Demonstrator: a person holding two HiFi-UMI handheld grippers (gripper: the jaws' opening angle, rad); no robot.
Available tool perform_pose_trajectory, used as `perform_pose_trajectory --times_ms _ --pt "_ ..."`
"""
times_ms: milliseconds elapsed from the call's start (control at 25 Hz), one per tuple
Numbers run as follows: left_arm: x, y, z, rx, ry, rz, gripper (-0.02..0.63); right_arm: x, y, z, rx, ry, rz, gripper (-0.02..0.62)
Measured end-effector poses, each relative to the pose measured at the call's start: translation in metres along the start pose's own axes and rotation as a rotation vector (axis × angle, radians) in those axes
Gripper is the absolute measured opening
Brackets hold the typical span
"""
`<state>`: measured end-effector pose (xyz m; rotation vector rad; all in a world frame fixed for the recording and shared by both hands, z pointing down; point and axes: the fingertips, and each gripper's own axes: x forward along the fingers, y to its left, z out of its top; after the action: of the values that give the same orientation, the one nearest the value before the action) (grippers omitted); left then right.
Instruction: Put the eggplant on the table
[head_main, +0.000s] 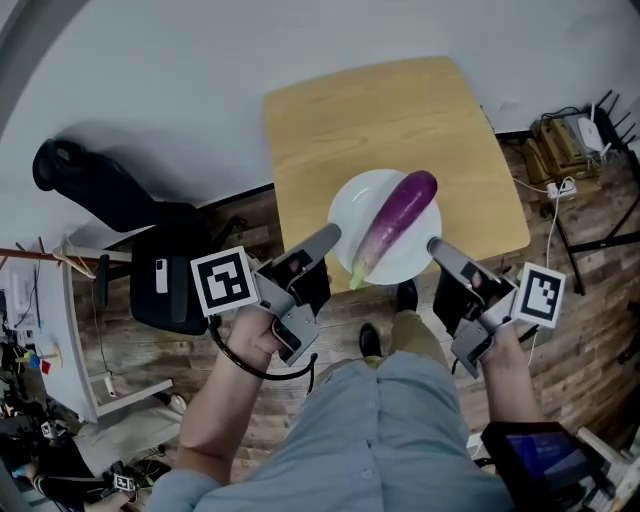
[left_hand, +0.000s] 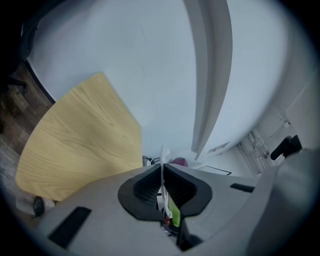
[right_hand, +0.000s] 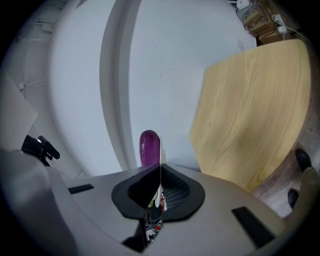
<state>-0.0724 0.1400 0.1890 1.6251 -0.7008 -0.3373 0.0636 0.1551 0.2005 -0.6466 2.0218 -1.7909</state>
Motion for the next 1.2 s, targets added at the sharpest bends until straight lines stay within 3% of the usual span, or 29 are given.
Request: perform_pose_trajectory --times_ms 120,360,640,840,1200 --pt "0.006 -0.003 0.003 0.006 -0.021 -0.004 0.023 0.003 0.002 0.009 -0.012 0.014 0.005 0.008" --pt "0.068 -0.002 0.037 -0.016 -0.055 0.027 0.023 0.018 -0.009 0.084 -0.009 0.055 -0.001 0.008" --pt "0.069 -0.003 0.041 -0.009 -0.1 0.033 0.023 0.025 -0.007 0.093 -0.02 0.1 0.017 0.008" --pt "0.106 -0.001 0.055 -0.02 -0.127 0.035 0.023 0.031 -0.02 0.134 -0.018 0.128 0.01 0.008" --pt "0.111 0.006 0.068 0.0 -0.109 0.04 0.023 0.044 -0.028 0.142 -0.036 0.121 -0.001 0.008"
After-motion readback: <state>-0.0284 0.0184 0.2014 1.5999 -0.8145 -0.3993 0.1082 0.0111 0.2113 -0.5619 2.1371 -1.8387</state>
